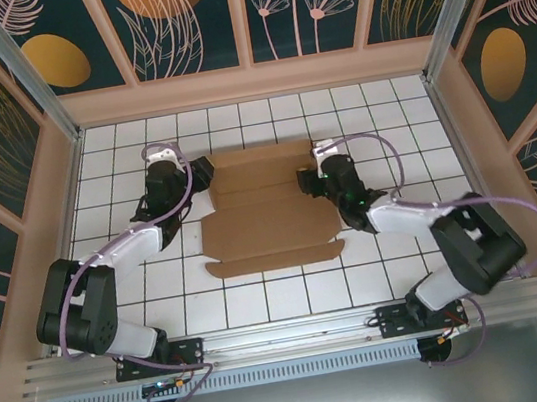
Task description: Fold the paper box
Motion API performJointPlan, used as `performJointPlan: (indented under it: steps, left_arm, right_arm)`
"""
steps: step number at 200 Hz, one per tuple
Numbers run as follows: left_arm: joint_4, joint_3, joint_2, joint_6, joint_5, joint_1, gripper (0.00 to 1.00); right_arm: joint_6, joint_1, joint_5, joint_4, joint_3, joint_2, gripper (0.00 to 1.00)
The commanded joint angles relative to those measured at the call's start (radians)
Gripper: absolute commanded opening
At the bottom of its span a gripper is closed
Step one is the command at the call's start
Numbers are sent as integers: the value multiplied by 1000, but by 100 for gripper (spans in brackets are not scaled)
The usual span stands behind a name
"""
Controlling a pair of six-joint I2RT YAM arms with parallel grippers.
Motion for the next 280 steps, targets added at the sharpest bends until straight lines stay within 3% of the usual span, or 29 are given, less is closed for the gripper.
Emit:
performJointPlan:
  steps: [1,25,38,51,84,131,181,193,280]
  left_arm:
    - [-117,4,25,44,-2,1,42]
    - [-122,5,9,50,15,1,42]
    - [-127,8,2,44,21,1,44]
    - [-125,11,-4,38,34,1,48]
    - [-166,46,-54,22,27,1,59]
    - [-320,156,-195,52,-43,2,67]
    - [-401,178,-280,18,41,1,65]
    - [-428,194,-289,15,47,1,65]
    - [-599,395,-364,50,-58,1,65]
  right_arm:
    - [-2,-6,-71,-68,22,-84,63]
    - [-43,-5,-161,-159,151,-65,59]
    - [-65,-9,-205,-225,246,-10,52]
    - [-82,-8,-241,-313,363,66,45]
    - [-113,-10,-272,-518,592,244,37]
    - [-92,-10,-412,-569,643,320,17]
    - [-37,-24,-384,-607,711,424,16]
    - [-17,-67,-391,-632,749,465,16]
    - [93,-246,-462,-621,875,662,26]
